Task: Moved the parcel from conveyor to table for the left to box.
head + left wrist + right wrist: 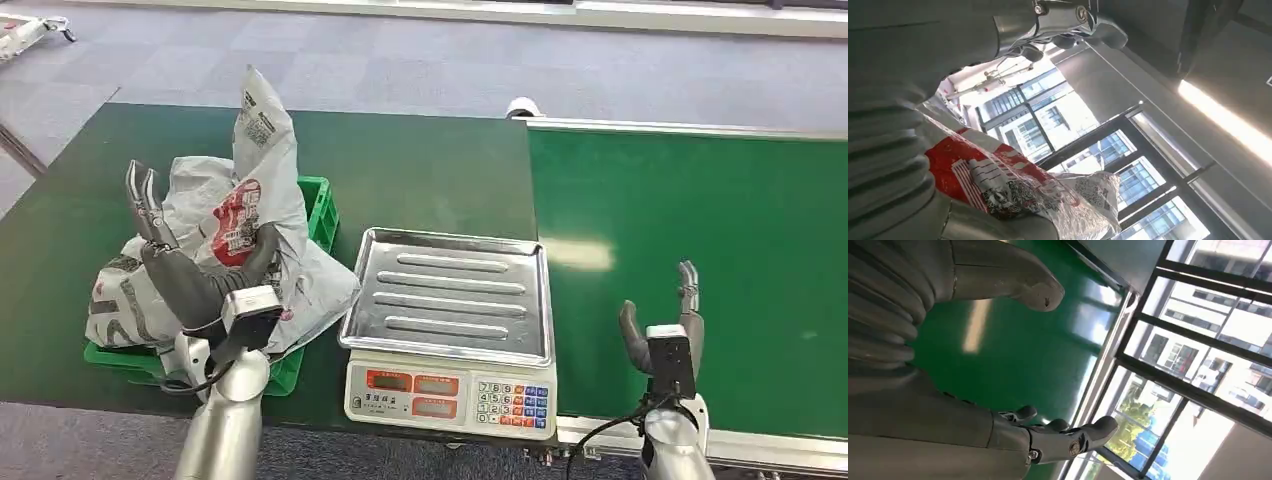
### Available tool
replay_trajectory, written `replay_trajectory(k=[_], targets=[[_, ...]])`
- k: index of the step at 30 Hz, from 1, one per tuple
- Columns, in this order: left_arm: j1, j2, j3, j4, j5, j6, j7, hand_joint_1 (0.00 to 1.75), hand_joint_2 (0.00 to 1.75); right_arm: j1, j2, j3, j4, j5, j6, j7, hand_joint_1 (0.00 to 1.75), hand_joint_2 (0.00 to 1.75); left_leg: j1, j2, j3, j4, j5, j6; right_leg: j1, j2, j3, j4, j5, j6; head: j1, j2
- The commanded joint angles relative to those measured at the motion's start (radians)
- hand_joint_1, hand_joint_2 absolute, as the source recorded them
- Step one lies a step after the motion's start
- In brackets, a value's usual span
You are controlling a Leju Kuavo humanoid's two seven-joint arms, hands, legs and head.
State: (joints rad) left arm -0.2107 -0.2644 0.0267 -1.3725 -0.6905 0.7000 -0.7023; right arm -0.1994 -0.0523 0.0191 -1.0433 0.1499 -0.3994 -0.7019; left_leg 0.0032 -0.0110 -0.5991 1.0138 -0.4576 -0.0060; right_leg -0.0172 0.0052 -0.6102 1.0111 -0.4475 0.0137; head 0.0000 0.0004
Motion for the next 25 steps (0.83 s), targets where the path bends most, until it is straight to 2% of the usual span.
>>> replay_trajectory(k=[1, 2, 3, 5, 10, 12, 13, 14, 15, 16, 20, 22, 23, 25], targets=[[-0.066, -0.085, 0.179, 0.044, -0.191, -0.002, 0.074, 0.00, 1.75, -0.022, 0.002, 0.012, 0.058, 0.001, -0.002, 0.004, 0.00, 1.75, 0.001, 0.000, 0.002, -0.001, 0.000, 0.000, 0.001, -0.002, 0.003, -0.002, 0.000, -0.001, 0.000, 0.000], [-0.068, -0.085, 0.196, 0.050, -0.220, -0.002, 0.081, 0.00, 1.75, -0.021, 0.003, 0.011, 0.058, 0.002, -0.002, 0.004, 0.00, 1.75, 0.001, 0.001, 0.001, 0.000, 0.000, 0.000, 0.001, 0.000, 0.001, -0.001, 0.000, -0.001, 0.000, 0.000], [-0.077, -0.085, 0.224, 0.074, -0.380, -0.002, 0.173, 0.00, 1.75, -0.019, 0.003, 0.008, 0.058, 0.007, 0.000, 0.004, 0.00, 1.75, 0.001, 0.002, 0.002, -0.001, -0.001, 0.000, 0.001, 0.000, 0.003, -0.002, 0.000, -0.001, 0.000, 0.000], [-0.081, -0.085, 0.263, 0.074, -0.461, -0.002, 0.215, 0.00, 1.75, -0.017, 0.002, 0.004, 0.055, 0.011, 0.007, 0.004, 0.00, 1.75, 0.001, 0.000, 0.001, 0.000, 0.000, 0.000, 0.001, -0.001, 0.002, -0.001, 0.000, -0.001, 0.000, 0.000], [-0.058, -0.085, 0.304, 0.039, -0.500, -0.002, 0.193, 0.00, 1.75, -0.018, -0.001, 0.000, 0.055, 0.019, 0.018, 0.004, 0.00, 1.75, 0.001, 0.002, 0.003, -0.001, -0.001, 0.000, 0.001, 0.000, 0.003, -0.002, 0.000, -0.001, 0.000, 0.000], [-0.068, -0.077, 0.242, 0.189, -0.556, -0.002, 0.251, 0.00, 1.75, -0.012, -0.006, -0.001, 0.049, 0.020, 0.019, 0.004, 0.00, 1.75, 0.001, 0.001, 0.004, -0.001, -0.001, 0.000, 0.002, 0.000, 0.004, -0.003, 0.000, -0.001, 0.000, 0.000], [-0.087, -0.040, 0.165, 0.287, -0.607, -0.057, 0.333, 0.00, 1.75, -0.003, -0.015, 0.001, 0.038, 0.017, 0.024, 0.004, 0.00, 1.75, 0.000, -0.002, 0.004, -0.002, 0.000, 0.000, 0.000, -0.003, 0.005, -0.003, 0.000, -0.001, 0.000, 0.000], [-0.072, 0.000, 0.062, 0.296, -0.625, -0.148, 0.434, 0.00, 1.75, 0.000, -0.022, 0.002, 0.032, 0.018, 0.033, 0.004, 0.00, 1.75, 0.000, -0.002, 0.004, -0.003, 0.000, 0.000, 0.001, -0.003, 0.006, -0.003, 0.000, -0.001, 0.000, 0.000], [-0.069, 0.003, 0.047, 0.298, -0.622, -0.150, 0.444, 0.00, 1.75, -0.003, -0.024, 0.002, 0.033, 0.019, 0.037, 0.004, 0.00, 1.75, 0.000, -0.004, 0.003, -0.002, 0.001, 0.000, 0.000, -0.005, 0.004, -0.002, -0.001, 0.000, 0.000, 0.000], [-0.062, 0.023, -0.002, 0.309, -0.633, -0.240, 0.492, 0.00, 1.75, -0.002, -0.026, 0.002, 0.030, 0.021, 0.047, 0.004, 0.00, 1.75, 0.000, -0.006, 0.005, -0.003, 0.001, 0.000, 0.000, -0.007, 0.006, -0.004, -0.001, 0.000, 0.000, 0.000], [-0.043, 0.033, -0.030, 0.284, -0.532, -0.304, 0.492, 0.00, 1.75, -0.010, -0.023, 0.002, 0.037, 0.029, 0.055, 0.004, 0.00, 1.75, 0.000, 0.000, 0.002, -0.001, 0.000, 0.000, 0.000, -0.001, 0.003, -0.002, 0.000, 0.000, 0.000, 0.000], [-0.032, 0.042, -0.047, 0.255, -0.464, -0.348, 0.465, 0.00, 1.75, -0.017, -0.020, 0.004, 0.041, 0.032, 0.059, 0.004, 0.00, 1.75, 0.000, 0.001, 0.005, -0.003, -0.001, 0.000, 0.000, -0.001, 0.006, -0.004, 0.000, -0.001, 0.000, 0.000], [-0.026, 0.060, -0.083, 0.246, -0.408, -0.434, 0.433, 0.00, 1.75, -0.023, -0.019, 0.008, 0.045, 0.033, 0.064, 0.004, 0.00, 1.75, 0.000, 0.001, 0.004, -0.002, -0.001, 0.000, 0.000, 0.000, 0.004, -0.002, 0.000, -0.001, 0.000, 0.000], [-0.023, 0.072, -0.113, 0.250, -0.395, -0.501, 0.433, 0.00, 1.75, -0.031, -0.020, 0.013, 0.051, 0.033, 0.067, 0.004, 0.00, 1.75, 0.000, 0.001, 0.004, -0.002, 0.000, 0.000, 0.000, 0.000, 0.004, -0.002, 0.000, -0.001, 0.000, 0.000]])
